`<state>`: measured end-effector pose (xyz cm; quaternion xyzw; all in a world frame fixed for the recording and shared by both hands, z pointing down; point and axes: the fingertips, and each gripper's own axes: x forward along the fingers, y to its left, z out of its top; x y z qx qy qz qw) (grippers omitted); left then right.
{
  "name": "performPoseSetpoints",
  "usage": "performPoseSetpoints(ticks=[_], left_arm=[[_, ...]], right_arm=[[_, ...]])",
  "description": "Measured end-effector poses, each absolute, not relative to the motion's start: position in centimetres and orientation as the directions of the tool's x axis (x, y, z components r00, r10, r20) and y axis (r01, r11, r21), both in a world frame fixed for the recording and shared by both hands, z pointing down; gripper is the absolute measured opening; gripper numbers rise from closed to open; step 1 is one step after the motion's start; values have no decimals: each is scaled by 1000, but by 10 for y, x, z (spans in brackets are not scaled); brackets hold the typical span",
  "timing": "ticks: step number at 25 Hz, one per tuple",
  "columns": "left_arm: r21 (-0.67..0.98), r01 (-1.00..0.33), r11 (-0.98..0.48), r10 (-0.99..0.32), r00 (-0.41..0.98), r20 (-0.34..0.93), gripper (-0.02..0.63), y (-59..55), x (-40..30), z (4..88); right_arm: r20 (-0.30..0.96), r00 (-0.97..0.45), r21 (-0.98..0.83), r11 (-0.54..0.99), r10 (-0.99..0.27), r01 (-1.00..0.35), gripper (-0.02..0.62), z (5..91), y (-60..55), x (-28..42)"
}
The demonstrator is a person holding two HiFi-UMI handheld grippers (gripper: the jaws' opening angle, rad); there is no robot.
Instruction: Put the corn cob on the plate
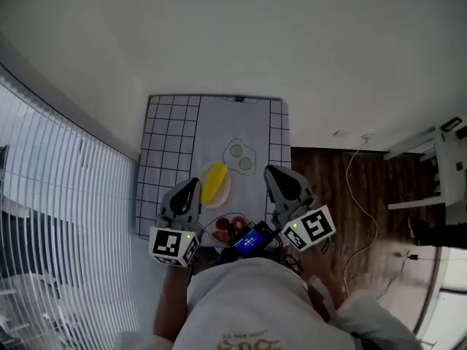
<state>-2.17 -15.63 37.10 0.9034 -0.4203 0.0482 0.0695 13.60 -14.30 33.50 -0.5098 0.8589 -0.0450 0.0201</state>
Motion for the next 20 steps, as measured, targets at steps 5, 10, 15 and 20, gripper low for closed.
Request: performPoseSetpoints(ticks=[5,10,15,20], left_arm=[[49,-761,-647,-750,647,135,8,-160,-16,364],[36,-784,-620,-773,618,146,8,-162,-21,368],[23,-803,-596,-788,591,174,8,-166,-28,375],[40,-799,-600,-784,597,169,8,-171,-31,377]], right_arm=[[43,-456,-90,451,-889,-888,6,338,-146,138],[45,-445,-93,440,-895,-893,6,339,-146,141],[53,-446,-85,441,-893,-893,6,341,-148,138],[66,-448,-79,443,-892,-893,6,345,-150,136]])
